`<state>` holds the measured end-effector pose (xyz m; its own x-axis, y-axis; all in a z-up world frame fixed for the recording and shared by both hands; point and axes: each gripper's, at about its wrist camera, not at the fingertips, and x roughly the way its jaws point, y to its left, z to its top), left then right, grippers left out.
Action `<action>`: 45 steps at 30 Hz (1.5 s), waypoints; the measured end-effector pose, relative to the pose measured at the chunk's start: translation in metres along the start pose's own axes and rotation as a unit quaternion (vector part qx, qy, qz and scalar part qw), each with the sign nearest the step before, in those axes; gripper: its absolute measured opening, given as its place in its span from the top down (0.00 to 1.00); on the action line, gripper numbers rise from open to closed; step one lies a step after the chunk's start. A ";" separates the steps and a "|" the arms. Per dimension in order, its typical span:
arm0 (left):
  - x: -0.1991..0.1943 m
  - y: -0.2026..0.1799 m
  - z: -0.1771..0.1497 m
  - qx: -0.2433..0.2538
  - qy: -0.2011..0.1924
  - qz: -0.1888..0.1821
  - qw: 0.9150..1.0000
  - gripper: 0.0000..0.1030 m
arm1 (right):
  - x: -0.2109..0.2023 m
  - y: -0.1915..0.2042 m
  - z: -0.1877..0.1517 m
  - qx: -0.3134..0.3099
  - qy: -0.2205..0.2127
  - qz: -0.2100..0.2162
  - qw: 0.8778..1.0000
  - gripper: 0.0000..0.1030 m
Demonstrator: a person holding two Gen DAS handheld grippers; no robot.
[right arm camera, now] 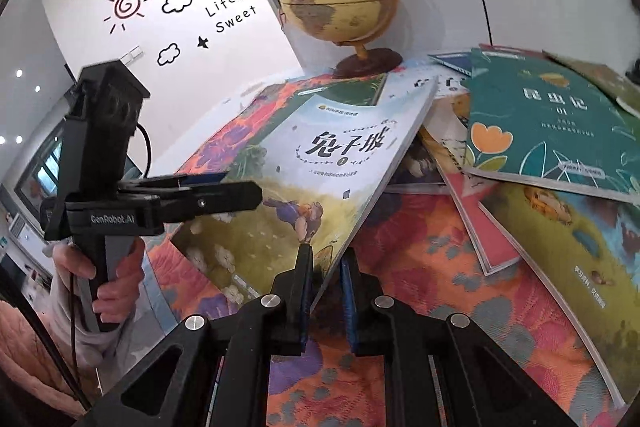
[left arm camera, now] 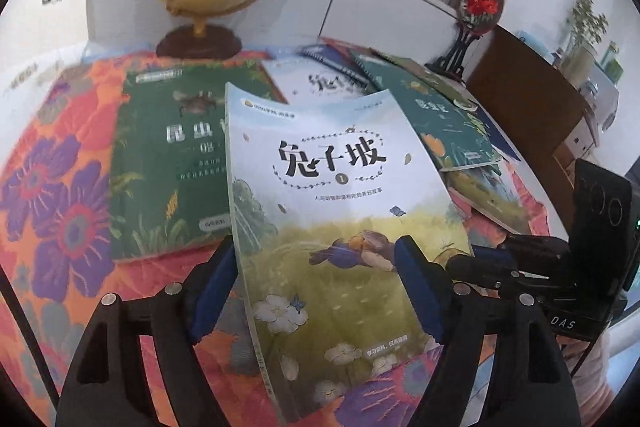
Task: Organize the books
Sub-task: 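Lift the white book with the left gripper and carry it toward the globe, then lower the white book onto the floral cloth and open the left gripper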
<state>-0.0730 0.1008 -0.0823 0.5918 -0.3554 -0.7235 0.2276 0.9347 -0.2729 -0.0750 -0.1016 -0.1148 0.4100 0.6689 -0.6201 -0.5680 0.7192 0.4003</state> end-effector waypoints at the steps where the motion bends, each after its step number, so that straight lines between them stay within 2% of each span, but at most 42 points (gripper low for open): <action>1: -0.002 -0.003 0.000 0.005 -0.004 0.004 1.000 0.26 | -0.001 0.002 0.000 -0.003 -0.004 -0.001 1.000 0.88; 5: -0.016 -0.011 0.001 0.018 -0.021 0.000 1.000 0.26 | -0.010 0.012 0.000 -0.030 -0.020 -0.026 0.999 0.88; 12: -0.032 -0.010 0.010 0.021 -0.035 0.017 0.999 0.26 | -0.012 0.031 0.016 -0.026 -0.033 -0.034 0.999 0.88; 18: -0.069 0.009 0.022 0.019 -0.063 0.032 0.997 0.26 | -0.003 0.067 0.038 -0.030 -0.029 -0.027 0.999 0.87; 27: -0.119 0.084 0.025 -0.030 -0.091 0.066 0.993 0.26 | 0.036 0.145 0.071 -0.068 -0.034 -0.004 0.997 0.87; 31: -0.131 0.108 0.025 -0.039 -0.097 0.095 0.990 0.26 | 0.061 0.168 0.083 -0.072 -0.026 0.007 0.997 0.87; 35: -0.138 0.142 0.018 -0.067 -0.098 0.097 0.988 0.26 | 0.088 0.182 0.089 -0.070 -0.006 0.024 0.997 0.87; 45: -0.111 0.199 0.001 -0.124 -0.047 0.107 0.985 0.26 | 0.160 0.190 0.081 -0.050 0.051 0.035 0.997 0.87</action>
<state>-0.0927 0.3260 -0.0562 0.6771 -0.1373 -0.7229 -0.0997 0.9563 -0.2750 -0.0596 0.1571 -0.0830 0.2948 0.6907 -0.6604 -0.6637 0.6452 0.3785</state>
